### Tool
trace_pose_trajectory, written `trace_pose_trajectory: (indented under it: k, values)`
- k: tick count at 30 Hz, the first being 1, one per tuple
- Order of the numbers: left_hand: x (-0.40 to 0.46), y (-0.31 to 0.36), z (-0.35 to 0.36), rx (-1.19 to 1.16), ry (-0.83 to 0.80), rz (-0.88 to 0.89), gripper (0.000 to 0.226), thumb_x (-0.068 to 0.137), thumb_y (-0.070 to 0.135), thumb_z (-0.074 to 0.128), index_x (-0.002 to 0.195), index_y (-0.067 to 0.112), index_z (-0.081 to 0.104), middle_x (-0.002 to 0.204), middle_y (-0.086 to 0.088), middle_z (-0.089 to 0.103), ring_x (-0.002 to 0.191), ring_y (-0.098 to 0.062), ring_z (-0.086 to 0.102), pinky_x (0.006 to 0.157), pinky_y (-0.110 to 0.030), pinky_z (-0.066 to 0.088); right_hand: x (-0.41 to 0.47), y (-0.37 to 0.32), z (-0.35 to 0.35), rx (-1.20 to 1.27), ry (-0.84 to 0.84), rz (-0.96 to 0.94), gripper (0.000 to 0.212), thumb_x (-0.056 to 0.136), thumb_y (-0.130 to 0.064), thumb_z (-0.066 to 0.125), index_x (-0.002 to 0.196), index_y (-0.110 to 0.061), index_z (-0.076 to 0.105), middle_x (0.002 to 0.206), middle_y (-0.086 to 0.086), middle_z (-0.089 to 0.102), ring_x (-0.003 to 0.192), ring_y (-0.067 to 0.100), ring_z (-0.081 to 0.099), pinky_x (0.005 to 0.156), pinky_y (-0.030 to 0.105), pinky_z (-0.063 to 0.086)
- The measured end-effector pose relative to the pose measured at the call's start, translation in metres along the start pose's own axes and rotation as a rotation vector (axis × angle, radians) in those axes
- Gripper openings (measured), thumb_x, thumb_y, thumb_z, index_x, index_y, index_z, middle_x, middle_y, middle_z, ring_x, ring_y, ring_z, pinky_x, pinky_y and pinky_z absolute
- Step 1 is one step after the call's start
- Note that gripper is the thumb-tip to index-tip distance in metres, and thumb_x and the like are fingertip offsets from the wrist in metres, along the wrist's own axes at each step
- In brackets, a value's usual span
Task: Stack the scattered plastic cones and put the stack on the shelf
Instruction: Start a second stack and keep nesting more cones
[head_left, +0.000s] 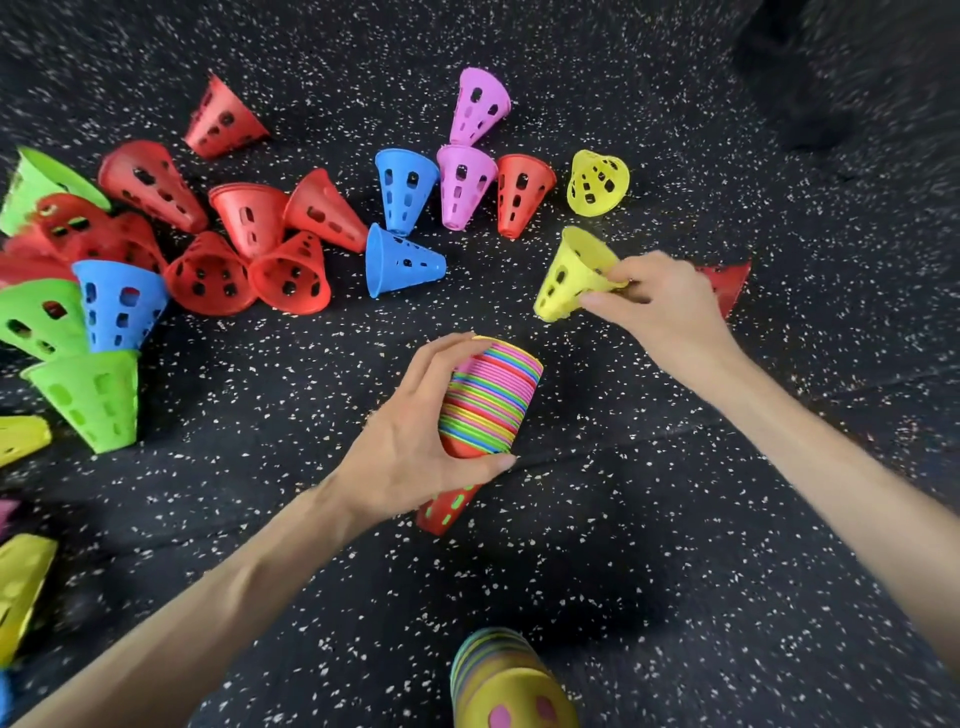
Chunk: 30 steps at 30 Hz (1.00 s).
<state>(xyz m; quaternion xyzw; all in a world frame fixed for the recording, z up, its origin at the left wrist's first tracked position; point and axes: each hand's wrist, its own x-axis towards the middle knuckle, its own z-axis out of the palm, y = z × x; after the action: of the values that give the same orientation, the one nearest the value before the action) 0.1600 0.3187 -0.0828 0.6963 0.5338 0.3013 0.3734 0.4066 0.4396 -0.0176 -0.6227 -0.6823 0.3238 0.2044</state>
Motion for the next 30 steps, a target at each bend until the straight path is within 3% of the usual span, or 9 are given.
trace_pose_trajectory:
  k: [3, 8, 13, 16, 19, 22, 24, 27, 30]
  values:
    - [-0.011, 0.001, 0.006, 0.017, 0.050, 0.008, 0.108, 0.071, 0.047, 0.090, 0.156, 0.029, 0.025, 0.158, 0.017, 0.024, 0.143, 0.000, 0.037, 0.109, -0.018, 0.041, -0.015, -0.012, 0.010, 0.139, -0.168, 0.020, 0.005, 0.094, -0.028, 0.070, 0.092, -0.024, 0.071, 0.096, 0.000, 0.074, 0.091, 0.015, 0.073, 0.081, 0.034, 0.063]
    - [-0.017, 0.004, 0.006, 0.026, 0.057, -0.037, 0.121, 0.070, 0.051, 0.090, 0.161, 0.033, 0.011, 0.159, 0.021, 0.018, 0.141, 0.005, 0.035, 0.109, -0.022, 0.043, -0.028, -0.020, 0.026, 0.042, -0.356, -0.036, 0.025, 0.103, -0.035, 0.052, 0.098, -0.018, 0.069, 0.102, -0.004, 0.073, 0.095, 0.009, 0.070, 0.084, 0.038, 0.062]
    - [-0.019, 0.005, 0.008, 0.056, 0.064, -0.010, 0.118, 0.072, 0.049, 0.090, 0.161, 0.033, 0.013, 0.162, 0.021, 0.016, 0.145, 0.006, 0.030, 0.109, -0.023, 0.044, -0.037, -0.019, 0.042, -0.057, -0.441, -0.055, 0.040, 0.102, -0.050, 0.041, 0.092, -0.018, 0.062, 0.095, 0.011, 0.069, 0.094, 0.032, 0.067, 0.086, 0.057, 0.055]
    - [-0.020, 0.004, 0.009, 0.050, 0.085, -0.013, 0.121, 0.072, 0.046, 0.090, 0.160, 0.039, 0.007, 0.162, 0.025, 0.012, 0.144, 0.012, 0.026, 0.106, -0.020, 0.042, -0.043, -0.019, 0.047, -0.032, -0.491, -0.051, 0.035, 0.106, -0.049, 0.036, 0.089, -0.025, 0.056, 0.091, 0.005, 0.067, 0.088, 0.024, 0.065, 0.085, 0.051, 0.056]
    - [-0.018, 0.005, 0.007, 0.070, 0.081, -0.011, 0.128, 0.071, 0.047, 0.090, 0.159, 0.044, -0.003, 0.166, 0.025, 0.001, 0.147, 0.015, 0.015, 0.104, -0.010, 0.035, -0.046, -0.022, 0.045, -0.091, -0.511, -0.118, 0.024, 0.104, -0.047, 0.044, 0.092, -0.028, 0.052, 0.075, -0.012, 0.060, 0.062, 0.000, 0.054, 0.060, 0.023, 0.043]
    - [-0.012, 0.007, 0.003, 0.067, 0.025, -0.019, 0.127, 0.071, 0.045, 0.090, 0.160, 0.043, 0.000, 0.166, 0.027, 0.001, 0.143, 0.021, 0.015, 0.105, -0.017, 0.040, -0.048, -0.022, 0.041, -0.119, -0.552, -0.163, 0.019, 0.100, -0.048, 0.053, 0.102, -0.029, 0.050, 0.084, -0.022, 0.060, 0.071, -0.014, 0.055, 0.060, 0.013, 0.039]
    - [-0.010, 0.009, 0.002, 0.067, 0.011, -0.017, 0.123, 0.070, 0.042, 0.091, 0.159, 0.044, 0.007, 0.163, 0.029, 0.009, 0.139, 0.021, 0.022, 0.102, -0.018, 0.042, -0.049, -0.018, 0.038, -0.097, -0.567, -0.155, 0.013, 0.099, -0.048, 0.054, 0.099, -0.036, 0.048, 0.093, -0.024, 0.062, 0.085, -0.015, 0.058, 0.070, 0.017, 0.044]
    - [-0.007, 0.011, 0.005, 0.073, 0.038, -0.005, 0.116, 0.067, 0.039, 0.093, 0.156, 0.040, 0.018, 0.157, 0.024, 0.021, 0.136, 0.017, 0.030, 0.097, -0.001, 0.035, -0.051, -0.014, 0.033, -0.062, -0.598, -0.143, 0.009, 0.099, -0.046, 0.056, 0.100, -0.042, 0.049, 0.110, -0.022, 0.066, 0.107, -0.005, 0.061, 0.090, 0.034, 0.054]
    - [-0.005, 0.011, 0.012, 0.050, 0.081, -0.004, 0.113, 0.065, 0.038, 0.094, 0.152, 0.036, 0.023, 0.154, 0.019, 0.026, 0.135, 0.013, 0.034, 0.097, 0.003, 0.032, -0.051, -0.005, 0.025, -0.021, -0.532, -0.131, 0.021, 0.099, -0.039, 0.060, 0.120, -0.040, 0.056, 0.121, -0.024, 0.066, 0.108, -0.009, 0.062, 0.095, 0.031, 0.054]
